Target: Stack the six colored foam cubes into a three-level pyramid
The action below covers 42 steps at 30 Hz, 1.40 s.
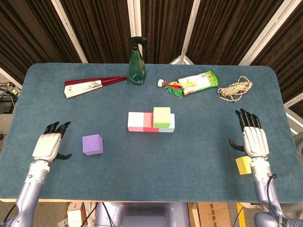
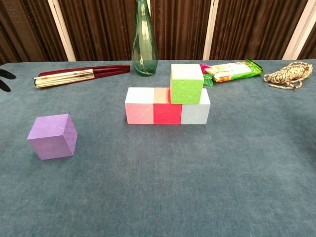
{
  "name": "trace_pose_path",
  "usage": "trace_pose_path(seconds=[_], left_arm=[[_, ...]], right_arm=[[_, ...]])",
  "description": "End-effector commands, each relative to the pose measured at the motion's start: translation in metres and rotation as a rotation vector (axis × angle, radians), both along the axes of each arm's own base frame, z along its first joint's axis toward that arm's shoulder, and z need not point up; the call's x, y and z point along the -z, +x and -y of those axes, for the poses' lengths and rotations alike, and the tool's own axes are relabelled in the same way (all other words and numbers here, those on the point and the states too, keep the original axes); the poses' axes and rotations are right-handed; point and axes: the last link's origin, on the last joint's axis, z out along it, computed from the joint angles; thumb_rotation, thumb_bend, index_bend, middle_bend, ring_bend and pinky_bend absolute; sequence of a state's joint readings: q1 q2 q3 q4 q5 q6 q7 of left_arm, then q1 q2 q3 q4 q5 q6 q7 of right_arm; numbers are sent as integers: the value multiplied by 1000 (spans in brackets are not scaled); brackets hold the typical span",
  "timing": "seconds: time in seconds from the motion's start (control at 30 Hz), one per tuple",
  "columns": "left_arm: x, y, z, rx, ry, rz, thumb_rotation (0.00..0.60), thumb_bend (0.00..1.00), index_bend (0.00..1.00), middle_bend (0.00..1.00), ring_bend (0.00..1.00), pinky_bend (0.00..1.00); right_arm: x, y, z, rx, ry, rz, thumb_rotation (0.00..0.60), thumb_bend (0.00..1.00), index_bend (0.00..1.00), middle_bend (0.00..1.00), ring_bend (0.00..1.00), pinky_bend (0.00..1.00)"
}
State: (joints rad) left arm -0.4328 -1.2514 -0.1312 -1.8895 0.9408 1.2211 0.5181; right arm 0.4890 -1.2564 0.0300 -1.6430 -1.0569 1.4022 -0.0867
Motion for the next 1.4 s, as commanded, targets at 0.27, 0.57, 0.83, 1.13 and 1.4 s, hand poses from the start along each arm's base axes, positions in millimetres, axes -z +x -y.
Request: trace_pose_path(seconds=[0.27, 0.57, 0.83, 1.13, 1.4], left_arm=[[32, 19, -11, -8, -88, 20, 600, 88, 0, 182, 7, 34], [49, 21, -17, -41, -117, 32, 600, 139, 0, 222, 14, 36], [55, 20, -21, -44, -115, 38, 600, 159, 0, 278, 20, 37], [59, 21, -22, -38, -116, 52, 600, 260, 2, 346, 43, 42], [55, 22, -22, -29, -101, 57, 600, 314, 28, 380, 47, 48]], right_arm=[[2, 1, -2, 0, 25, 25, 600, 308, 0, 0, 0, 0], [1, 2, -2, 4, 30, 38, 600, 308, 0, 0, 0, 0], [4, 2, -3, 10, 44, 45, 600, 308, 0, 0, 0, 0], [6, 3, -4, 13, 53, 48, 600, 308, 0, 0, 0, 0], [8, 3, -5, 12, 60, 46, 600, 308, 0, 0, 0, 0]])
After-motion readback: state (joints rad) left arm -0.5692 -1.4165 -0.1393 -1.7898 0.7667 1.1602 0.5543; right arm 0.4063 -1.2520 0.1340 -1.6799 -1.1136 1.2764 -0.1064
